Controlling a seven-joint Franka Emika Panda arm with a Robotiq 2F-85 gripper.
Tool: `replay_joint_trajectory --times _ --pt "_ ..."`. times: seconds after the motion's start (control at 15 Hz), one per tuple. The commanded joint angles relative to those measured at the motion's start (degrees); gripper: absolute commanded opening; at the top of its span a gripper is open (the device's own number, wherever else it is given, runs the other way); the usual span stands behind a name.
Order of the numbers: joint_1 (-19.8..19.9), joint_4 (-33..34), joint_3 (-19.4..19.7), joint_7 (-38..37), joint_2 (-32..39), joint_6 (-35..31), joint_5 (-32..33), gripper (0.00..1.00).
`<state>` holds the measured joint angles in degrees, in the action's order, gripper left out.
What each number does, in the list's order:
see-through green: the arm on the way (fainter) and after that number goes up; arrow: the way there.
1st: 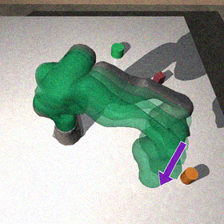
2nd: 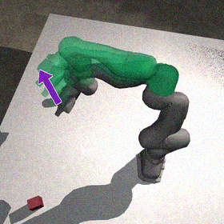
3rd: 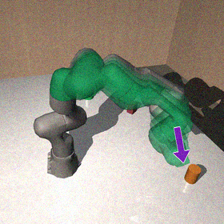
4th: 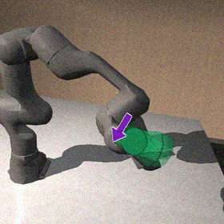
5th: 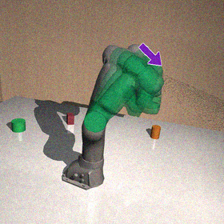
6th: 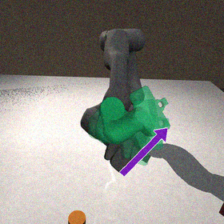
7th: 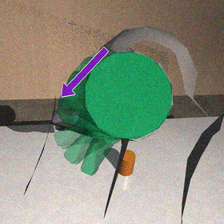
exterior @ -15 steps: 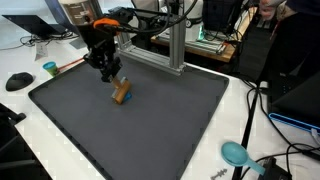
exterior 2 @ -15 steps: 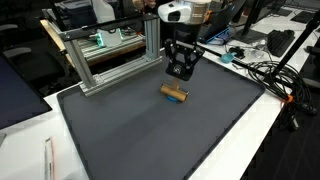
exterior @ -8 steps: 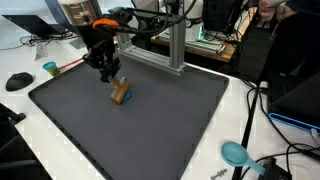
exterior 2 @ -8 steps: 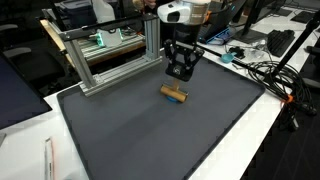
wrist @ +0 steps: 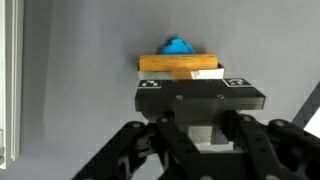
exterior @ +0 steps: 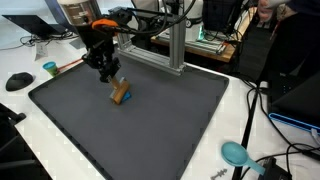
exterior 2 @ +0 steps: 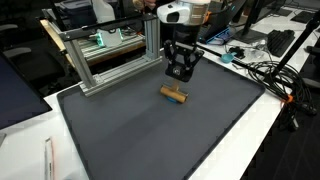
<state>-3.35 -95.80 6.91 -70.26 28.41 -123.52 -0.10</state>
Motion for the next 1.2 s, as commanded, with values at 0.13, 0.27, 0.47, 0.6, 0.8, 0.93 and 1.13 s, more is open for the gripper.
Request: replay_joint_trajectory --times 0.13,0.27,0.47,0.6,0.8,0.93,1.13 --pt "0.1 0.3 1.0 -1.4 5.5 -5.9 1.7 0.22" --pt "0.1 0.4 1.1 -1.3 5.6 -6.0 1.6 0.22" --pt "0.1 0.5 1.1 -1.2 5.7 -6.1 1.6 0.22" --pt "0.0 0.6 1.1 -1.2 5.8 -6.2 1.8 0.22" --pt "0.0 0.6 1.2 -1.2 5.9 -6.3 1.9 0.22" --pt "0.0 0.8 1.2 -1.2 6.0 -6.3 2.0 0.22" --pt "0.0 0.8 1.3 -1.2 6.1 -6.4 2.1 0.22"
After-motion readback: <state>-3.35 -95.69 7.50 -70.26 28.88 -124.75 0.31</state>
